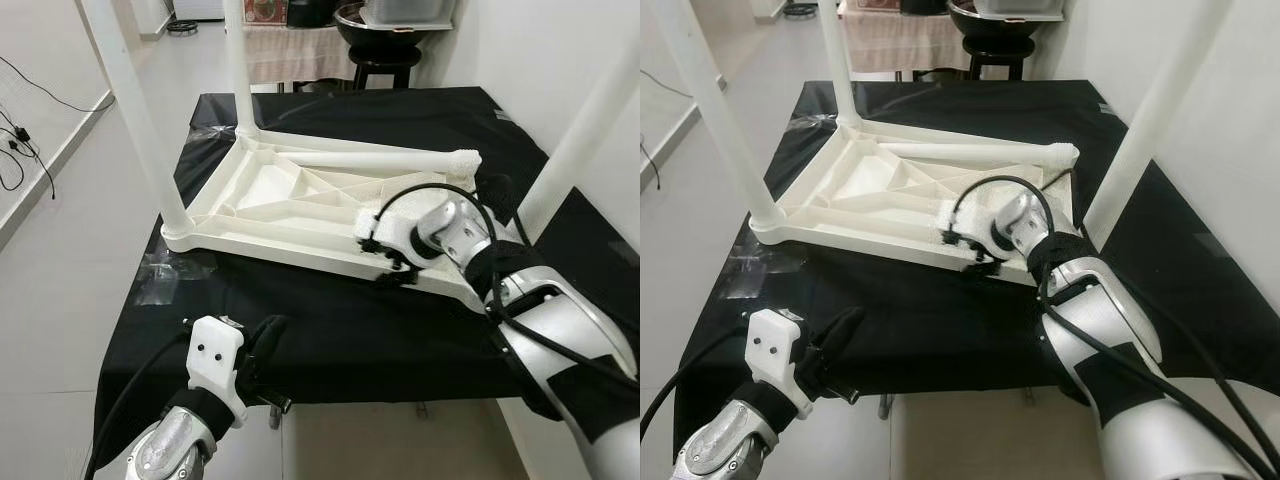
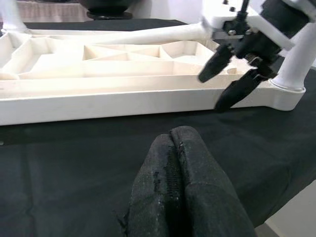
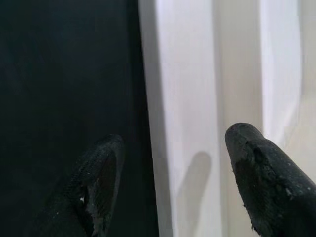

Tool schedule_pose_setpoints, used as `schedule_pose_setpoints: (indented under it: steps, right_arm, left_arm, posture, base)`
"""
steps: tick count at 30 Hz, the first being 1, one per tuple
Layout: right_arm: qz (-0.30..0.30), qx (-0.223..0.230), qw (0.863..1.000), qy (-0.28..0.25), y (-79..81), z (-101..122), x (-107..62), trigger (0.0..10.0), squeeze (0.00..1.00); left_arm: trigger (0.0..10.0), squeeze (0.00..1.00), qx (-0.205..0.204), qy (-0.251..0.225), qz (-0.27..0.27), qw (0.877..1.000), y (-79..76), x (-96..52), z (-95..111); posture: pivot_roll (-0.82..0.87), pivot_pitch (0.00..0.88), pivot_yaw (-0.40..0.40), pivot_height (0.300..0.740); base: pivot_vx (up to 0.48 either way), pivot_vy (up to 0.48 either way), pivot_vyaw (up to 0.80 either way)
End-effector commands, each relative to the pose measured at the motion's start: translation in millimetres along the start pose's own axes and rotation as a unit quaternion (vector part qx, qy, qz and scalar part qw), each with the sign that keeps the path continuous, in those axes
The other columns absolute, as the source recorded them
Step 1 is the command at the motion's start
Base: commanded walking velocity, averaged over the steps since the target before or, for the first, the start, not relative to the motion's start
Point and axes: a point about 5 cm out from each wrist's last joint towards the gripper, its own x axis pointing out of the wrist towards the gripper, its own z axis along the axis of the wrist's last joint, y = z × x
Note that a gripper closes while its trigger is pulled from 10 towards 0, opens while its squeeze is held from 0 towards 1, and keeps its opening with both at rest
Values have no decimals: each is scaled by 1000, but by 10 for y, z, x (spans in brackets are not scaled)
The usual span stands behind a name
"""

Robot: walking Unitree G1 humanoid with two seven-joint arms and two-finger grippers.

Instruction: Building children table

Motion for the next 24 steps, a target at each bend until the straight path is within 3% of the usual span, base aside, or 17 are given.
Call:
schedule_pose_setpoints:
  steps: [1,5,9,10,11,14,15,16,17,18,24]
  right_arm:
    - [1,12,1000,4,-1,-35,-2,10000,0]
    - [21,9,1000,19,18,-123,-6,10000,0]
    - [33,-2,997,71,68,-283,34,10000,0]
    - [34,-5,996,87,88,-331,55,7569,0]
    - [30,-8,994,100,109,-368,82,4196,0]
    - [28,-4,994,108,129,-390,108,4235,0]
    - [22,-2,993,116,164,-408,155,1922,0]
    - [22,-2,993,116,164,-408,155,1922,0]
    - [22,1,993,115,176,-402,171,471,0]
    - [25,7,993,112,187,-390,181,0,0]
    - [47,21,993,102,204,-359,176,0,0]
  left_arm:
    - [10000,0,0,4,1,1000,-3,-11,-19]
    - [10000,0,-1,4,-1,1000,-5,-11,-22]
    - [10000,0,-2,5,-4,1000,-8,-10,-27]
    - [10000,0,-2,5,-4,1000,-9,-10,-28]
    - [10000,0,-2,5,-4,1000,-9,-10,-28]
    - [10000,0,-2,5,-3,1000,-9,-10,-28]
    - [10000,0,-1,4,-2,1000,-9,-10,-26]
    - [10000,0,-1,4,-2,1000,-9,-10,-26]
    - [10000,0,0,4,-2,1000,-8,-10,-25]
    - [10000,0,0,4,-2,1000,-8,-10,-24]
    - [10000,0,1,3,-1,1000,-5,-7,-21]
  posture:
    - [0,67,-52,740]
    - [-5,65,-48,740]
    - [-7,62,-48,740]
    - [-6,62,-51,740]
    - [-3,61,-51,740]
    - [-3,61,-51,740]
    - [2,60,-52,740]
    - [2,60,-52,740]
    - [1,61,-52,740]
    - [1,62,-52,740]
    - [0,62,-53,740]
  base:
    - [0,0,0]
    - [0,0,0]
    - [0,0,0]
    - [0,0,0]
    - [0,0,0]
    - [0,0,0]
    - [0,0,0]
    - [0,0,0]
    - [0,0,0]
    - [0,0,0]
    - [0,0,0]
